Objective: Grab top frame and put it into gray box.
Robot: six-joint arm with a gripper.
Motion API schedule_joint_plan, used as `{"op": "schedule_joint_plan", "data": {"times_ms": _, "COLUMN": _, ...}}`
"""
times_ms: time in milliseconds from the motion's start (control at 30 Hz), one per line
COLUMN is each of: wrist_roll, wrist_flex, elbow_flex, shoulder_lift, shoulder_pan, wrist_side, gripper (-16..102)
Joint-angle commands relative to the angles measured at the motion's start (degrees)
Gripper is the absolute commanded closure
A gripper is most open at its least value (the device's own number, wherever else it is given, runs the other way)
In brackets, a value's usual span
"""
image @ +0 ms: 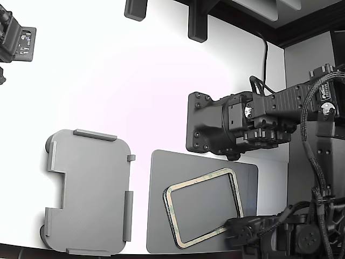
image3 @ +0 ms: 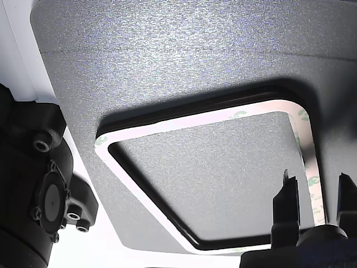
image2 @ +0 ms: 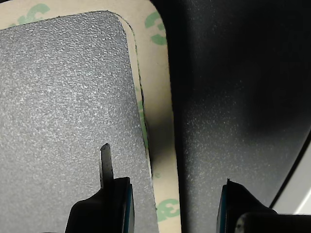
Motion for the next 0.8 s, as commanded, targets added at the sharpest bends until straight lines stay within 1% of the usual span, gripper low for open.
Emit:
{"op": "schedule_joint_plan", "data": {"times_ms": 0, "wrist_roll": 0.44, "wrist_flex": -0.70, "elbow_flex": -1.32, "shoulder_lift": 0.70, "shoulder_pan": -0.44, "wrist_side": 0.26, "gripper": 19}}
{"op": "schedule_joint_plan", "data": {"times_ms": 100, "wrist_roll": 0.26, "wrist_flex": -1.49, "elbow_flex": -1.14, "shoulder_lift": 0.35, "shoulder_pan": -0.26, "wrist_side": 0.53, "gripper": 27}}
{"op": "schedule_joint_plan", "data": {"times_ms": 333, "wrist_roll": 2.55, "wrist_flex": -0.62, "elbow_flex": -1.58, "shoulder_lift": 0.26, "shoulder_pan": 0.53, "wrist_side": 0.62, "gripper": 26}}
{"op": "schedule_joint_plan", "data": {"times_ms": 533, "wrist_roll": 2.29, "wrist_flex": -1.05, "elbow_flex": -1.23, "shoulder_lift": 0.35, "shoulder_pan": 0.62, "wrist_side": 0.88, "gripper": 33}}
{"op": "schedule_joint_plan", "data": {"times_ms": 767, "wrist_roll": 2.29, "wrist_flex": -2.99, "elbow_flex": 0.44, "shoulder_lift": 0.79, "shoulder_pan": 0.88, "wrist_side": 0.62, "gripper": 36}}
